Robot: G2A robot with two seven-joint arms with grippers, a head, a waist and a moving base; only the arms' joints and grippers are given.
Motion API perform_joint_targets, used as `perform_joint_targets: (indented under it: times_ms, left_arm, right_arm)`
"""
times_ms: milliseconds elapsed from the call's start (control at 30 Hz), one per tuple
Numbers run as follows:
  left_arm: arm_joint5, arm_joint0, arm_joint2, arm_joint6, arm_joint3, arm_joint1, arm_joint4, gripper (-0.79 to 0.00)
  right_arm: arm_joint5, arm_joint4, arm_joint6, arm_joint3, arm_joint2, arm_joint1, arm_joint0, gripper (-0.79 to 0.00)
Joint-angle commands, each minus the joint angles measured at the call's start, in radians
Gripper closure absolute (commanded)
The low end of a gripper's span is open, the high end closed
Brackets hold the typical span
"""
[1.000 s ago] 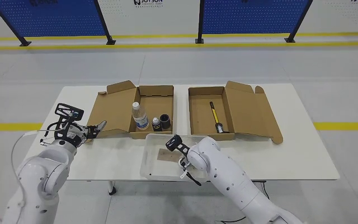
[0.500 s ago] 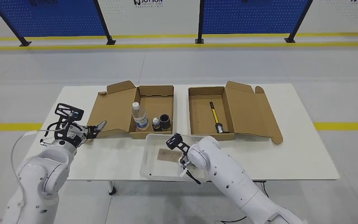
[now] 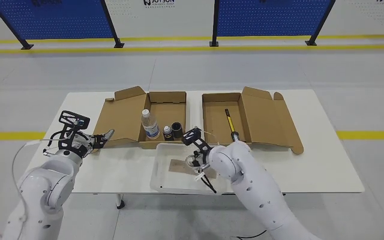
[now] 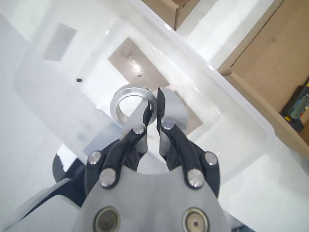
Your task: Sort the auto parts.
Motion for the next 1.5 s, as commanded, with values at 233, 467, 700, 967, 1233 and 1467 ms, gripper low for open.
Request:
perform_joint_targets:
  times_ms: [233,467,700,967,1233,1467]
  left_arm:
    - [0.000,0.000,0.000,0.000,0.000,0.000,0.000,-0.785]
    - [0.000,0.000,0.000,0.000,0.000,0.000,0.000,-0.785]
    - [0.000,0.000,0.000,0.000,0.000,0.000,0.000,-0.785]
    - [0.000,0.000,0.000,0.000,0.000,0.000,0.000,-0.785]
    - [0.000,0.000,0.000,0.000,0.000,0.000,0.000,-0.785]
    - [0.000,0.000,0.000,0.000,0.000,0.000,0.000,-0.785]
  right_arm:
    - [0.083,0.398,-0.136,-0.158,0.204,0.015,-0.175,0.000]
    - [0.080,0.588,-0.208,-0.154,0.260,0.021,-0.240,0.000]
    - [0.064,0.590,-0.251,-0.125,0.246,0.028,-0.231,0.000]
    - [0.067,0.393,-0.291,-0.148,0.254,0.046,-0.148,0.000]
    - [0.083,0.029,-0.328,0.006,0.234,0.063,0.014,0.000]
    - [0.111,-0.145,-0.363,0.239,0.186,0.061,0.122,0.000]
